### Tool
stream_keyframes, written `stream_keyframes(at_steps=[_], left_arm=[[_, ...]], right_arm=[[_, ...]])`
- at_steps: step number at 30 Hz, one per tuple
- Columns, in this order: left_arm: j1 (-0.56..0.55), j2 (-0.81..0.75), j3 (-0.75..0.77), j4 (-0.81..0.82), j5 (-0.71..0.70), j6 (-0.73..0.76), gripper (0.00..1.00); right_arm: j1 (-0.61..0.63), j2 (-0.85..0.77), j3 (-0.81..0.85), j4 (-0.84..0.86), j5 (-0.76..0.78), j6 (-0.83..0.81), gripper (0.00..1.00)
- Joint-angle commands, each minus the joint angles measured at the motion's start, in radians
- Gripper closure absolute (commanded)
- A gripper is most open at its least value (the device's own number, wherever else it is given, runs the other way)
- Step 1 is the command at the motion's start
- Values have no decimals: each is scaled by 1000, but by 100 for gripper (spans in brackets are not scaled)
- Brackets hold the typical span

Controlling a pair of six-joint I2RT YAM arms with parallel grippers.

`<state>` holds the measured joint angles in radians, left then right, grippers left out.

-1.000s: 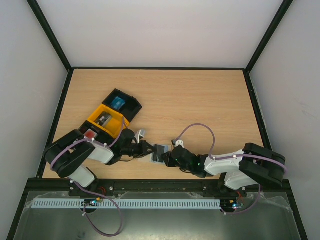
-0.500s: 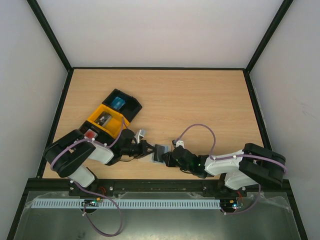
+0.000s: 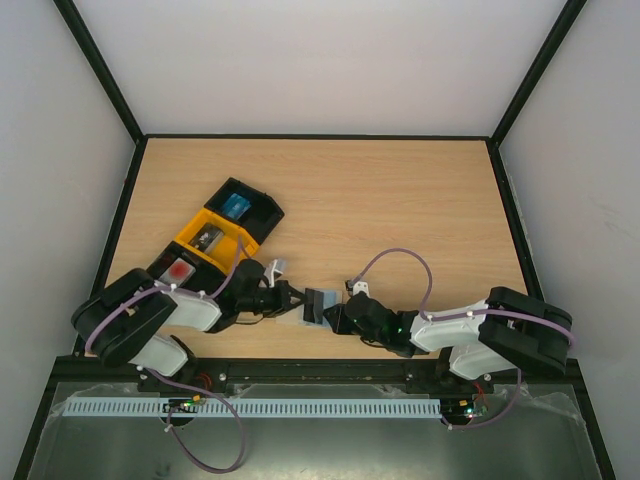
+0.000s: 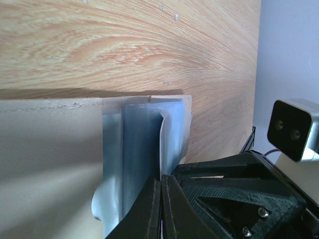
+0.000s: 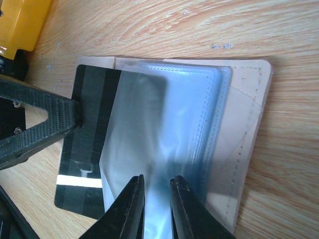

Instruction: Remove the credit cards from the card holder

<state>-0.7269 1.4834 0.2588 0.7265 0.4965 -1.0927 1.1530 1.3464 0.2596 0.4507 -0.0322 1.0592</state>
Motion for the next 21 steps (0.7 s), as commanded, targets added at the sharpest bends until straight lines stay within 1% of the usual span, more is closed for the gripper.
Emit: stream_keyframes(at_steps=[1,9,14,21], left_arm=[[17,-63,-22,-69,-25,29,97],[40,-185,-28,-193,-61,60,97],[71,-261,-48,-237,-78,62,97],[88,-375,-48,-307,-87,56,97]], right_arm=[[1,1,-36,-106,8,8,84],[2,-37,-22,-139,19,-19,84],[1,-91,3,-177,36,-57,84],[1,-180,38,-229,76,-199,84]])
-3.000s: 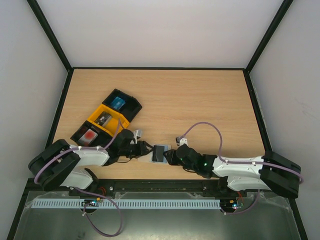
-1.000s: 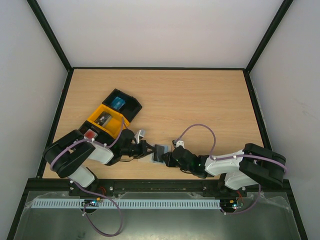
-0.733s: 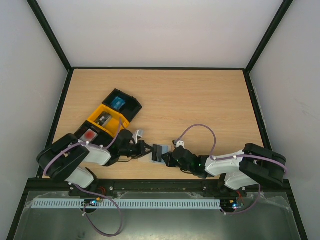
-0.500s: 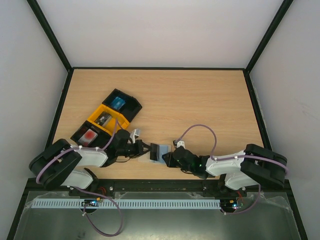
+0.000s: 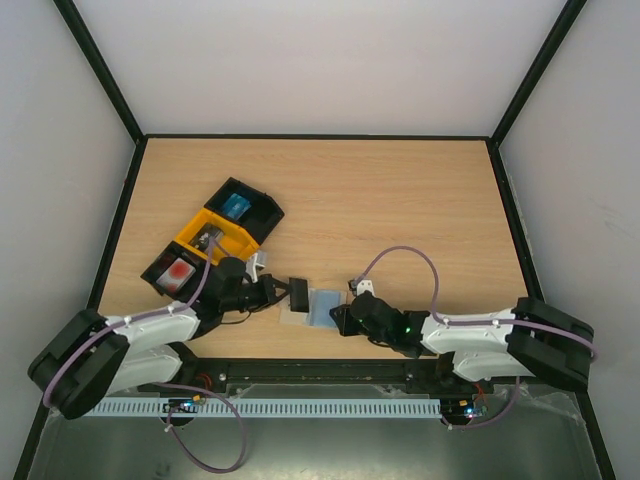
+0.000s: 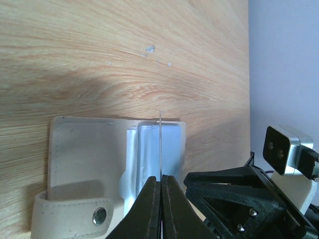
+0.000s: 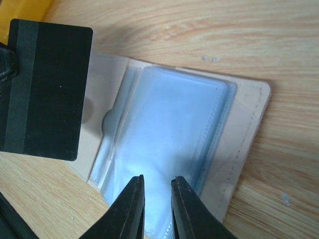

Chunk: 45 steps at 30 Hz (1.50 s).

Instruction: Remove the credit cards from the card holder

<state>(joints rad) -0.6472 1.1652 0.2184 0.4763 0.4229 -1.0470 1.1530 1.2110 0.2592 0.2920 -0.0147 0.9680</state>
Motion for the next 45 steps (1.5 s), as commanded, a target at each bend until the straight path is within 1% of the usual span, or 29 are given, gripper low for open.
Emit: stream_keyframes(at_steps=[1,4,6,8,11,14,15,18,19,22,26,29,31,39,45], left_arm=[[10,-73,-6,-66,-12,11,97],[16,-115,-3,-79,7,2,97],[18,-139,-2,-80,26,-7,97],[23,-160,-1,-88,44,-22,97],[32,-201,-6,-100,58,-50,97],[42,-243,-5,-122,79,-72,97],[45,-256,-4,-131,89,-80,97],[50,-296,-1,-148,110,-99,97],[52,-317,0,-151,111,-110,97],[59,-349,15,-157,126,-141,97],[61,-355,49,-193,159,-149,97],[62,-354,46,-191,173,-162,97],[61,-352,44,-190,176,-174,97],[62,-344,40,-171,200,-230,97],[62,-325,27,-146,214,-258,97]], right_arm=[[1,-53,39,-66,62,-143,83],[8,-90,36,-39,74,-242,83],[24,-118,38,-8,87,-318,79],[53,-151,31,36,104,-431,78],[111,-204,-8,144,137,-585,78],[149,-233,-58,260,118,-722,77],[156,-234,-65,290,119,-765,76],[180,-228,-75,337,157,-900,64],[187,-226,-81,360,174,-935,61],[194,-209,-100,441,195,-1027,59],[197,-165,-87,482,219,-1117,58],[197,-142,-79,508,210,-1180,53],[198,-129,-72,518,211,-1212,52],[204,-44,-39,535,235,-1318,50],[233,12,-21,594,294,-1401,51]])
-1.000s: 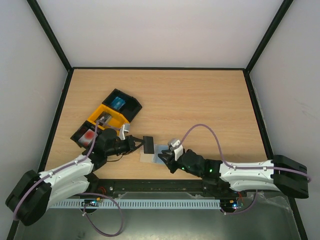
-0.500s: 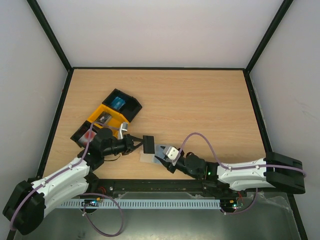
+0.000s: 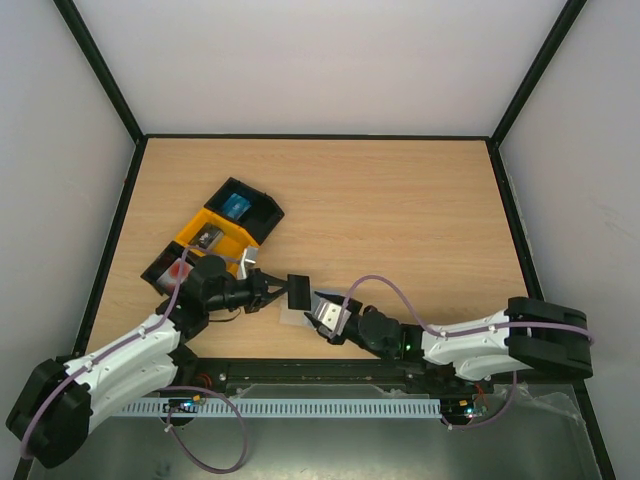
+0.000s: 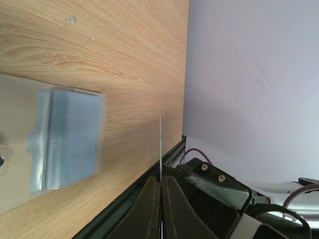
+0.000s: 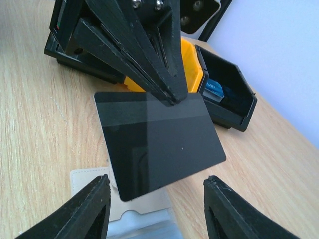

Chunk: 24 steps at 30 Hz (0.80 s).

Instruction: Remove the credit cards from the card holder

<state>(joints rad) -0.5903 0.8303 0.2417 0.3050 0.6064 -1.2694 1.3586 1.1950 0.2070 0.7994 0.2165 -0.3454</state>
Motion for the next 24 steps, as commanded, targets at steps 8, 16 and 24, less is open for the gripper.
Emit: stream_keyframes(at_steps=[8,16,24], left_arm=[[5,20,-7,45,42,-68,97],[5,28,-16,32,53,-72,97],[5,12,-18,30,51,-86,90]], right_arm=[[113,146,67,141,211,-263,53],[140,201,74,188,282,-273,70],[152,201,67,192,297,-260,98]])
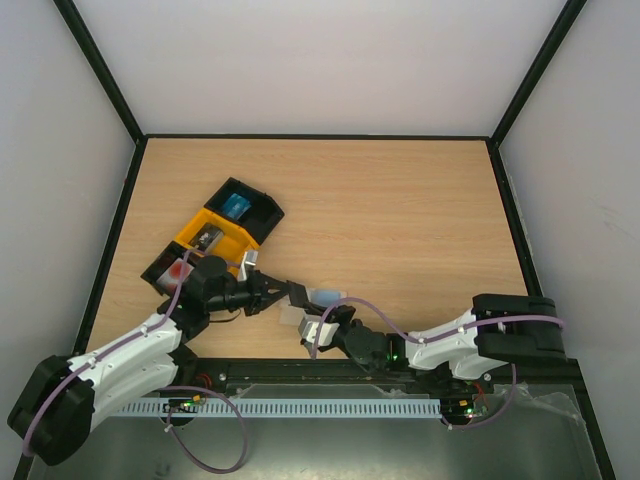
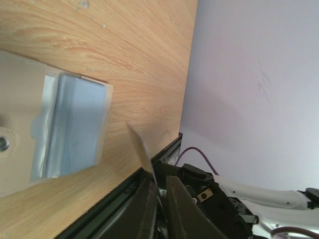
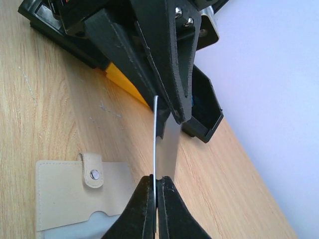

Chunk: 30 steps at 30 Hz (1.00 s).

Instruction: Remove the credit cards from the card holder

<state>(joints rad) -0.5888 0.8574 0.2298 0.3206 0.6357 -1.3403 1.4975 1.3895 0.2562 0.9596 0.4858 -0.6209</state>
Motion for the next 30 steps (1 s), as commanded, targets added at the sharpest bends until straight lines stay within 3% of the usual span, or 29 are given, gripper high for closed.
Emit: stream_keyframes(at_steps=[1,7,11,16,20,25,30], left_arm=[[3,-20,-4,16,18,-16,86],[4,-83,96,-171,-56,146,41],[3,-172,133,-213,-133,237,25],[5,-307,145,-263,-236,297,14],[6,-340,174,-297,-224,382,11],[6,-337,206,-355,-165,447,11],[6,-374,187,-364,-130,404,11]], right_arm=[[12,4,16,29,28,24,98],[14,-45,4,-41,-8,180,98],[13,-134,31,-171,-20,360,98],[13,-250,89,-364,-18,689,98],[13,-306,144,-482,-58,951,98],[11,-367,152,-484,-124,1152,98],[11,-405,136,-393,-230,1265,98]])
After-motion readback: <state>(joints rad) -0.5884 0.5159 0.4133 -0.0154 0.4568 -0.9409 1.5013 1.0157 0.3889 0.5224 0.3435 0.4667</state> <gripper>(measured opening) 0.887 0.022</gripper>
